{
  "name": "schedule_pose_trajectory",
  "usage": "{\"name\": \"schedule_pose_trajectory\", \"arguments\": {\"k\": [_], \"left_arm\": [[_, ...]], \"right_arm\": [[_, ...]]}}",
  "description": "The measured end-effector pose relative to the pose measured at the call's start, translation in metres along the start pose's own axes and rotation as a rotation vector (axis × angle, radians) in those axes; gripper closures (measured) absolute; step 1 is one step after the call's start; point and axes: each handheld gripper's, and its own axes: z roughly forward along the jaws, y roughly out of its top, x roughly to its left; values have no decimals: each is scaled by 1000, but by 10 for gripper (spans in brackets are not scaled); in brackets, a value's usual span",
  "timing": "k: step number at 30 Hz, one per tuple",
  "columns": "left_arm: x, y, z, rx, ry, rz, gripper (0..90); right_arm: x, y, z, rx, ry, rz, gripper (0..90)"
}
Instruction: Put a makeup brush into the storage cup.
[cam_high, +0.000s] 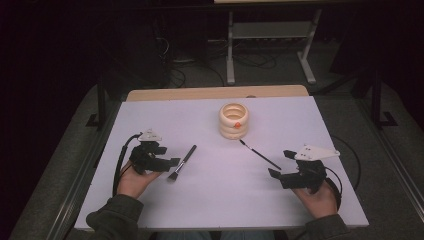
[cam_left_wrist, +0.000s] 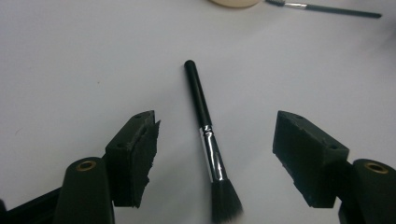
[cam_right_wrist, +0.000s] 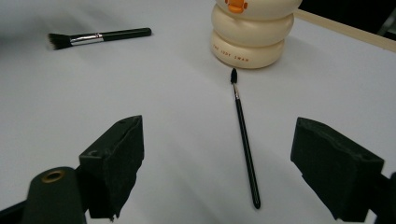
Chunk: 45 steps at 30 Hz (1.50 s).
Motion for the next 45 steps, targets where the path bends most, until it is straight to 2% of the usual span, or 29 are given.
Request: {"name": "schedule_pose_trajectory", "arguments": {"k": [6, 8, 10, 12, 17, 24, 27, 30, 34, 35, 36, 41, 45], "left_arm": [[2, 10, 16, 57, 2, -2, 325], [3, 11, 22, 67, -37, -21, 338], [4, 11, 26, 96, -34, -9, 338], [4, 11, 30, 101, -40, -21, 346], [2, 14, 35, 129, -20, -19, 374], [1, 20, 45, 169, -17, -1, 411], [0, 20, 49, 175, -9, -24, 434], [0, 21, 54, 216, 10, -12, 460], [0, 21, 59, 224, 17, -24, 505], [1, 21, 59, 239, 16, -11, 514], [0, 21, 61, 229, 18, -19, 523], [-3, 22, 64, 244, 31, -22, 572], [-5, 24, 68, 272, 41, -28, 599]], "right_arm": [[-2, 0, 1, 4, 6, 9, 161], [-2, 0, 0, 4, 8, 8, 161], [-2, 0, 0, 5, 9, 6, 161], [-1, 0, -1, 3, 8, 9, 161], [-2, 1, -1, -1, 8, 3, 162], [0, 2, -1, 1, 9, 5, 161], [-2, 2, -1, -5, 9, 8, 161], [-3, 2, -1, 0, 12, 7, 161], [-3, 2, 0, 0, 16, 1, 161], [-2, 2, -1, 0, 14, 3, 161], [-2, 2, -1, 1, 14, 5, 161], [-1, 2, 0, 0, 16, -2, 161], [-1, 2, 1, 1, 18, -4, 161]]}}
